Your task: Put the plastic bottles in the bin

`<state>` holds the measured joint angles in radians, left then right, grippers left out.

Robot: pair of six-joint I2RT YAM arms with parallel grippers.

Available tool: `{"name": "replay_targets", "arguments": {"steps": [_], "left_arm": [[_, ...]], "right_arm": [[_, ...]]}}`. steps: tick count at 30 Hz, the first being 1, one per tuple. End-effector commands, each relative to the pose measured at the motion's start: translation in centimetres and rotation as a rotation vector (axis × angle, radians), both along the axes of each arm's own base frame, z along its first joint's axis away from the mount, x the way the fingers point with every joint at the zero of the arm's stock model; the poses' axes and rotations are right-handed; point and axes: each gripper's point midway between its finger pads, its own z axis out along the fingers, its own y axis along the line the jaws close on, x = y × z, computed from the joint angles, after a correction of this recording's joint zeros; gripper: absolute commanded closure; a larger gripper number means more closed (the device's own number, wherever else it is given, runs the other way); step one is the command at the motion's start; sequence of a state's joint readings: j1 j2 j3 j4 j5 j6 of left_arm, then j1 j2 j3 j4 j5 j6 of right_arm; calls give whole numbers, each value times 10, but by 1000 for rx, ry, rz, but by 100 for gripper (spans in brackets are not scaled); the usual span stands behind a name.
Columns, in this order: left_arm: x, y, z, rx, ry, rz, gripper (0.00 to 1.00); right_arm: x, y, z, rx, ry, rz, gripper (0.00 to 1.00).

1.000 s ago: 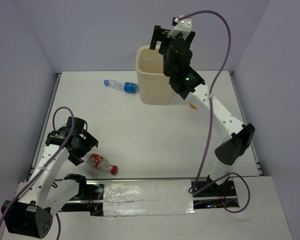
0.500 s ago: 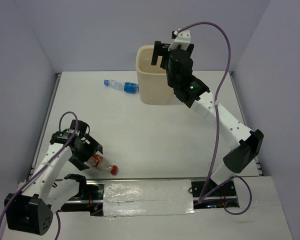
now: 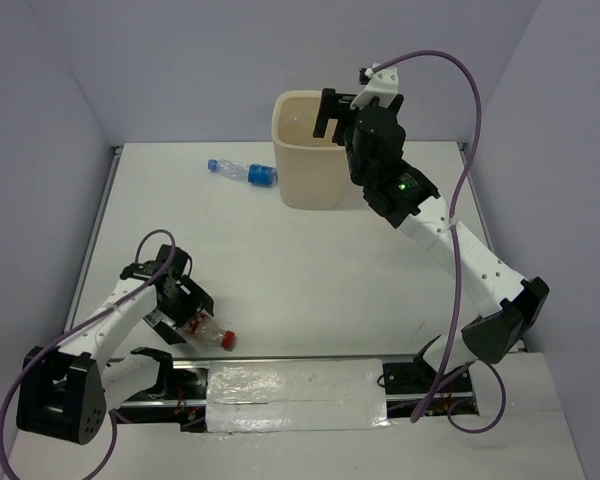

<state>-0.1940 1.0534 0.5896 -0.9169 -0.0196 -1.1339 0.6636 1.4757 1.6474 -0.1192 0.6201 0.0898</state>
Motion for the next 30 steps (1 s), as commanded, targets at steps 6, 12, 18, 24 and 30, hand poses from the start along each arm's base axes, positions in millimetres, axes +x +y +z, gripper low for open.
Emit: {"name": "replay_targets", "arguments": {"steps": [6,12,18,24,30], "left_arm": [[23,-8,0,-8,-58,-11,9],[46,-1,22,48,-134,-55,34],[100,-3,76,87,-284,-138,51],[190,-24,193,78,-618,-276,60],[268,-70,358,-12,-1074,-421,60]], "right_arm": [[-18,-7,10,45,-24,13,0],[-30,-22,19,53,-40,-8,0],[-54,-43,28,84,-66,-18,0],[-81,-70,30,112,-77,-53,0],[-113,-101,20,159,-62,-94,0]]}}
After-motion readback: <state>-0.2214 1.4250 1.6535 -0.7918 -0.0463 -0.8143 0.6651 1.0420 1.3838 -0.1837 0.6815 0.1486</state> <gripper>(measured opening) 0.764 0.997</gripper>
